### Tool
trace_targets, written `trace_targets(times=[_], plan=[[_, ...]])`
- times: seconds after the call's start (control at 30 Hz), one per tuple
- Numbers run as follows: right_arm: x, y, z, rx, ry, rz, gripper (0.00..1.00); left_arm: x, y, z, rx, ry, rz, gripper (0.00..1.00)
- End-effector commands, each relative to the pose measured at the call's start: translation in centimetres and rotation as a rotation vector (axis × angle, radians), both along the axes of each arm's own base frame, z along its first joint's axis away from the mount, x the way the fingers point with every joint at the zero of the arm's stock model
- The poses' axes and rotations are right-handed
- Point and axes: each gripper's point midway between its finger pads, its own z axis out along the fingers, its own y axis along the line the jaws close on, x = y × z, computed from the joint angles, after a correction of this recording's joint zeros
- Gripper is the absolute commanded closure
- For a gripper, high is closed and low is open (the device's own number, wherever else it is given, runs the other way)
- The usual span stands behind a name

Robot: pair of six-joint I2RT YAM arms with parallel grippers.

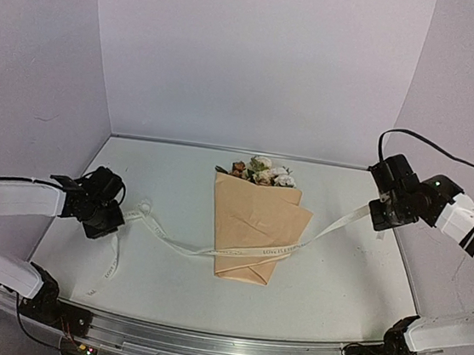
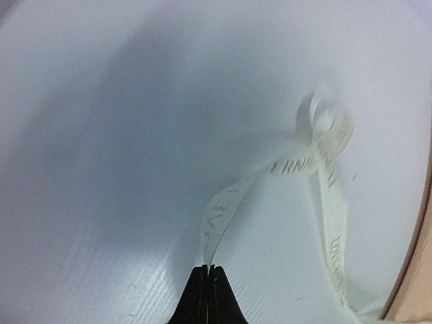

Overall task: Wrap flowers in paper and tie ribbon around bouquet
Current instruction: Pick up the left side of the ribbon at the center of the board, then place the ribbon at the center of the board.

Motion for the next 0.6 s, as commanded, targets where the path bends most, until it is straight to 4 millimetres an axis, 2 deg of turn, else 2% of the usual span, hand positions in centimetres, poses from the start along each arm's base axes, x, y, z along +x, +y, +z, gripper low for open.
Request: trace_targets(times=[0.0, 0.1, 0.17, 0.23, 0.37, 0.57], plan=[[-1.4, -2.7, 2.3, -0.024, -0.039, -0.074, 1.0, 3.6, 5.9, 12.4, 0.284, -0.312, 0.145, 1.0], [-2.3, -4.0, 2.9, -0.039, -0.039, -0.102, 1.0, 3.5, 8.1, 18.1, 0.371, -0.452, 0.199, 1.0], [-3.0, -5.0, 3.4, -0.061, -0.037, -0.122, 1.0, 3.2, 8.8, 20.4, 0.401, -0.511, 0.202, 1.0], [-3.7, -5.9, 3.6, -0.079, -0.034, -0.142, 1.0, 2.6, 9.6, 21.5, 0.43, -0.541, 0.216, 1.0], [-5.3, -7.6, 3.1, -0.112, -0.021, -0.198, 1.0, 1.3, 10.5, 21.8, 0.428, -0.566, 0.236, 1.0], [-8.3, -10.4, 1.0, -0.155, 0.027, -0.305, 1.0, -0.4, 11.5, 19.5, 0.408, -0.545, 0.279, 1.0]])
